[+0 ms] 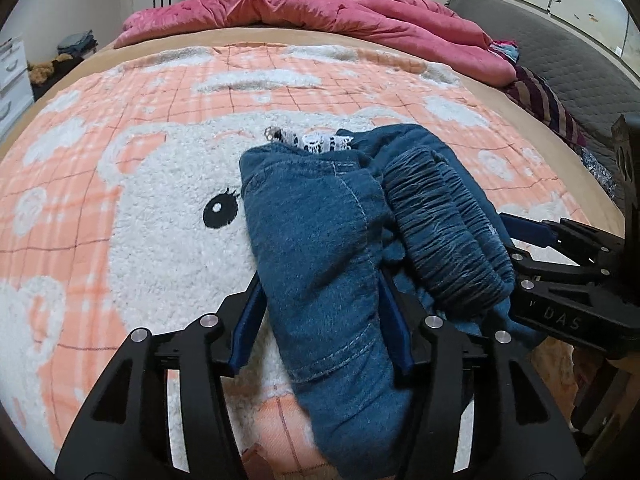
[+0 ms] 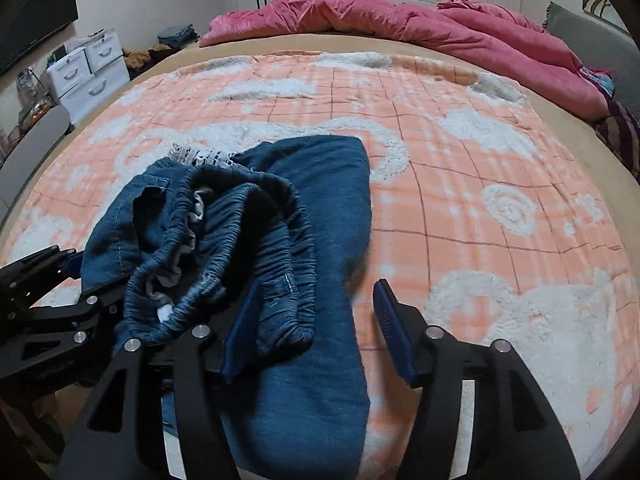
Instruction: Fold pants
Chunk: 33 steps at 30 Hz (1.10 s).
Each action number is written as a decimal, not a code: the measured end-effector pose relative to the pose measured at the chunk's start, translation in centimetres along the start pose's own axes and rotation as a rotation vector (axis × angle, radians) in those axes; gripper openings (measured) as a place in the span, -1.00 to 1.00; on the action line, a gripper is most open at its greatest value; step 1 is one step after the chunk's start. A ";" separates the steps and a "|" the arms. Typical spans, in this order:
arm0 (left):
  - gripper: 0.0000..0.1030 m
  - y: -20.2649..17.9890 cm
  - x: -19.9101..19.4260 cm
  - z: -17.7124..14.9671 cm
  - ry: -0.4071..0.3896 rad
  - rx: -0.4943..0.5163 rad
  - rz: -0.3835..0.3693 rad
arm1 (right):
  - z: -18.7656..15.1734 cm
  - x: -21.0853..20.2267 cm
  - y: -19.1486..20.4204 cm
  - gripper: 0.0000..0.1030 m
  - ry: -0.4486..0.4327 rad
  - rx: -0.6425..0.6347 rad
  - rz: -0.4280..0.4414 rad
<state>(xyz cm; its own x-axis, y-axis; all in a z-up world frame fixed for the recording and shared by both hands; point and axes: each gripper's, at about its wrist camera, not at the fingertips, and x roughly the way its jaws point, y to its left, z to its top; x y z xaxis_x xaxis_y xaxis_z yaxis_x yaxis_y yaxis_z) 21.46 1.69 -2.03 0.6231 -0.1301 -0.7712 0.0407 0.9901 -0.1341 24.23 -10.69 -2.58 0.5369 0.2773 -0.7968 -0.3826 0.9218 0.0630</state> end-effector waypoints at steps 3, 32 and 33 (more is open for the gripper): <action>0.06 0.1 -0.1 -0.2 0.001 -0.003 0.005 | -0.3 -0.1 -0.3 0.24 0.004 -0.003 -0.011; 0.56 0.3 -6.8 -3.8 -0.089 -0.063 0.016 | -2.5 -6.3 -3.0 0.75 -0.075 0.113 0.070; 0.57 0.2 -7.0 -4.0 -0.093 -0.064 0.015 | -2.6 -6.5 -3.0 0.75 -0.078 0.118 0.074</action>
<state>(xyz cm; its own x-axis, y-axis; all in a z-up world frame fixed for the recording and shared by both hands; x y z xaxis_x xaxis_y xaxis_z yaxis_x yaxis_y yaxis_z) 14.01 2.56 0.84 0.6931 -0.1067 -0.7129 -0.0173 0.9862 -0.1645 19.92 -16.00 0.87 0.5694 0.3616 -0.7383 -0.3350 0.9222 0.1933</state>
